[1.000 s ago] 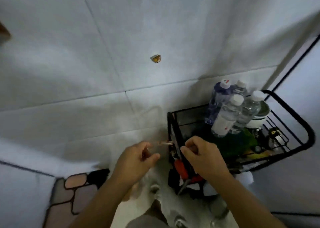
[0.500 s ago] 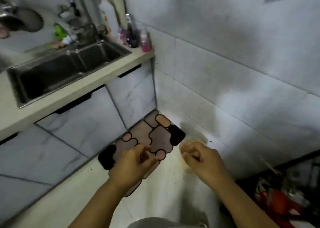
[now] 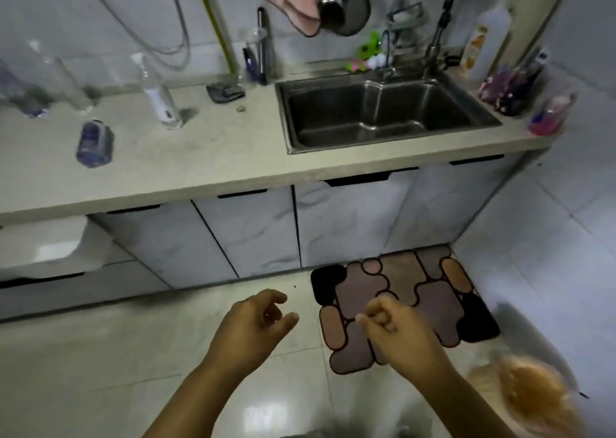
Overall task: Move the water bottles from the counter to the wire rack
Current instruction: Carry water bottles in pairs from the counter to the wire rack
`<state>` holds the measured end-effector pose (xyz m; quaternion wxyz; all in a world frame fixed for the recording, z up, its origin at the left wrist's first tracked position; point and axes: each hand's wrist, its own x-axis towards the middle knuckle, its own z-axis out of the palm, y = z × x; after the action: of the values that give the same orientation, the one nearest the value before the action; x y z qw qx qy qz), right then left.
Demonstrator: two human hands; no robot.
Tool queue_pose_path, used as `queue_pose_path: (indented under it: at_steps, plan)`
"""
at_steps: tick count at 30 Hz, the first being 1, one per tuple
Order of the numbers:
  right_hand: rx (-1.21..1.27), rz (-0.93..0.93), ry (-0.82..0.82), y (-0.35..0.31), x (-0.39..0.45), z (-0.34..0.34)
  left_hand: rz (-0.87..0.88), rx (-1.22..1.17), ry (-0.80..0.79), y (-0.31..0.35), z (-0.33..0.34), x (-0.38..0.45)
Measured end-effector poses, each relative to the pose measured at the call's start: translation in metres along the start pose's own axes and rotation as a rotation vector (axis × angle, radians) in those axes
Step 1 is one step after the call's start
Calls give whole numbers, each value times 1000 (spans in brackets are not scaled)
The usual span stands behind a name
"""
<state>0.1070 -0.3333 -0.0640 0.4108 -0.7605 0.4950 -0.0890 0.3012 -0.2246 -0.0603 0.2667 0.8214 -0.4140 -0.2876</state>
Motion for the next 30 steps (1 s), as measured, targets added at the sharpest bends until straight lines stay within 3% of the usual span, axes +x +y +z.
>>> queue_pose_path:
  at_steps: [10, 18, 23, 30]
  plan:
    - [-12, -164, -222, -107, 130, 77, -198, -88, 177, -73, -71, 56]
    - [-30, -365, -372, -224, 269, 131, -360, -82, 397, -114, -172, 142]
    - [-34, -451, -427, -296, 339, 148, -381, -84, 508, -128, -230, 191]
    - [-92, -452, -446, -356, 408, 186, -467, -86, 539, -179, -289, 248]
